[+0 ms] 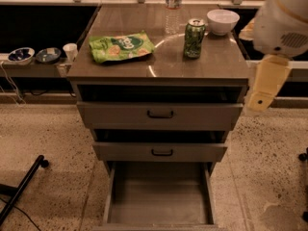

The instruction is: Place green rice chip bag into bottom drawer

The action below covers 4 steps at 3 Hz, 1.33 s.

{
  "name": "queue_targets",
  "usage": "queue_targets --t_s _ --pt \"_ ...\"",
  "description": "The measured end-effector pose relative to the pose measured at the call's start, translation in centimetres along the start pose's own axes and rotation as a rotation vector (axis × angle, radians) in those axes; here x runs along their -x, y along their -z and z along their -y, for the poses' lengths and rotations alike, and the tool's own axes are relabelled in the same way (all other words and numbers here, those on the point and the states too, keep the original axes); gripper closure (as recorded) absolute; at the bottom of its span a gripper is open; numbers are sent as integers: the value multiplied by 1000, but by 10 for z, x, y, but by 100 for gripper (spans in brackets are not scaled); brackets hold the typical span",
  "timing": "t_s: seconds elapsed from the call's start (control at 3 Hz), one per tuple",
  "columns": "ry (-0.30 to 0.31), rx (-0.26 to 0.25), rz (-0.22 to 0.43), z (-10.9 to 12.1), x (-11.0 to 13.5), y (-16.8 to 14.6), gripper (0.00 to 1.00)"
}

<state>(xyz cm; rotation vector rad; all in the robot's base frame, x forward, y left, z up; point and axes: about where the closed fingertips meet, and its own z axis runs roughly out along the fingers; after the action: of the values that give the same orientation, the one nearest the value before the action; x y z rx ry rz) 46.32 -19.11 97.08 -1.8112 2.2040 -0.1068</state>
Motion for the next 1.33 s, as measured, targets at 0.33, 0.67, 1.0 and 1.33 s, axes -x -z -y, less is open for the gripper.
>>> queue_targets --t_s 0.33,0.67,1.0,1.33 --pt "135 66 -52 17 69 -63 0" --pt "167 61 -48 20 85 -69 0" --pt "166 54 -30 23 88 -69 0" --pt "206 42 56 55 126 -87 0"
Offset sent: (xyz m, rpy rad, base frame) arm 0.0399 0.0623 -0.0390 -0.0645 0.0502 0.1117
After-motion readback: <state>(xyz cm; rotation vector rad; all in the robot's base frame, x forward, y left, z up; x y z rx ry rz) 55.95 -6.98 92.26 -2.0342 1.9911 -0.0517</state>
